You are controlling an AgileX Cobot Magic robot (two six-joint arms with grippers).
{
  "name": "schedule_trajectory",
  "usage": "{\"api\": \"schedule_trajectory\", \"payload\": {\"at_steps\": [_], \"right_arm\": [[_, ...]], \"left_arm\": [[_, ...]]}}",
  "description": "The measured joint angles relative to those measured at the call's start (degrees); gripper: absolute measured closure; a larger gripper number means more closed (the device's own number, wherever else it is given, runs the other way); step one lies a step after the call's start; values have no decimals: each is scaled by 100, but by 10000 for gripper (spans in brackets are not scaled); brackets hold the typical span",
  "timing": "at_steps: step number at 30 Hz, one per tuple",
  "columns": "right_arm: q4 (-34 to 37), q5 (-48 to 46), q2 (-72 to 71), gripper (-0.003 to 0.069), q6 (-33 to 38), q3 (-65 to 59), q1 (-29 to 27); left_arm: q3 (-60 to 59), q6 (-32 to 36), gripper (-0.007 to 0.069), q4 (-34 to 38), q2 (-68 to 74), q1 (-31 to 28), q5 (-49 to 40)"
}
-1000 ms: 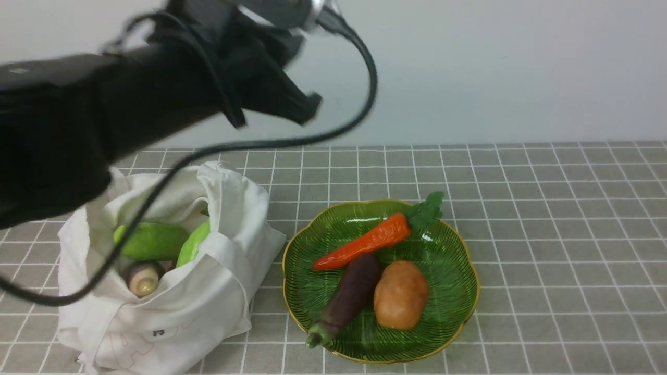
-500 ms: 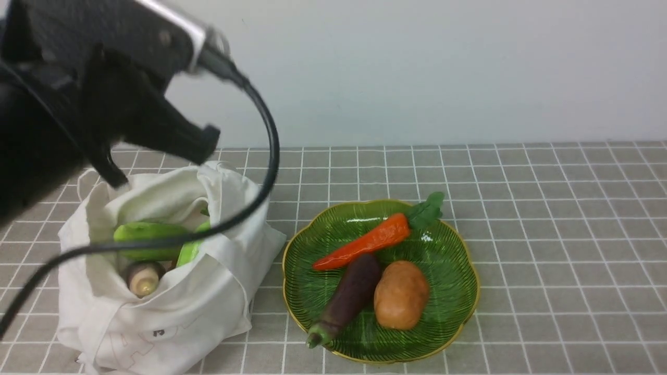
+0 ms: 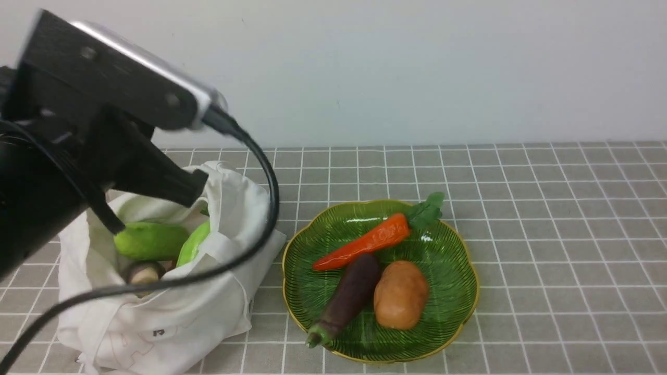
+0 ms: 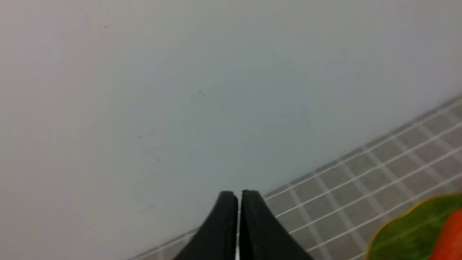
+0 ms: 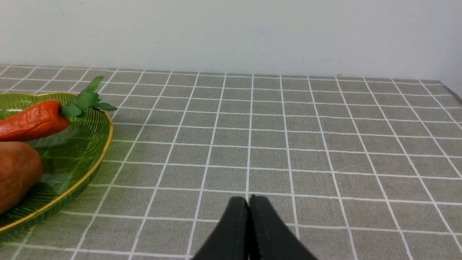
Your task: Take vegetables from bag on grey coffee tablecloth place on plate.
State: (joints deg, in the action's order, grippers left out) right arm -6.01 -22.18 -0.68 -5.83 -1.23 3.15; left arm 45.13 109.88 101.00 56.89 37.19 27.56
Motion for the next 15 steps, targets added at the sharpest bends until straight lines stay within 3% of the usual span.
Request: {"api": "schedule_trajectory", "payload": {"at_steps": [2, 5, 6, 8, 11, 13, 14, 15], "right_arm": [[0, 0, 0, 673, 0, 0, 0], [0, 0, 0, 673, 0, 0, 0], [0, 0, 0, 673, 0, 0, 0], [0, 0, 0, 673, 0, 0, 0], [0, 0, 0, 673, 0, 0, 0], [0, 0, 0, 673, 0, 0, 0], [0, 0, 0, 673, 0, 0, 0], [0, 0, 0, 673, 0, 0, 0]], "left_arm": [[0, -950, 626, 0, -119, 0, -366], [0, -2695, 626, -6, -307, 0, -1593], [0, -2797, 626, -6, -315, 0, -1690], [-5, -3885, 626, -60, -349, 0, -2970], [-45, -4444, 626, -426, -349, 0, -4356], [-51, -4795, 626, -1233, -349, 0, -5271], [-51, -5249, 626, -2198, -356, 0, -5881], [-51, -5400, 626, -2473, -362, 0, -5996]]}}
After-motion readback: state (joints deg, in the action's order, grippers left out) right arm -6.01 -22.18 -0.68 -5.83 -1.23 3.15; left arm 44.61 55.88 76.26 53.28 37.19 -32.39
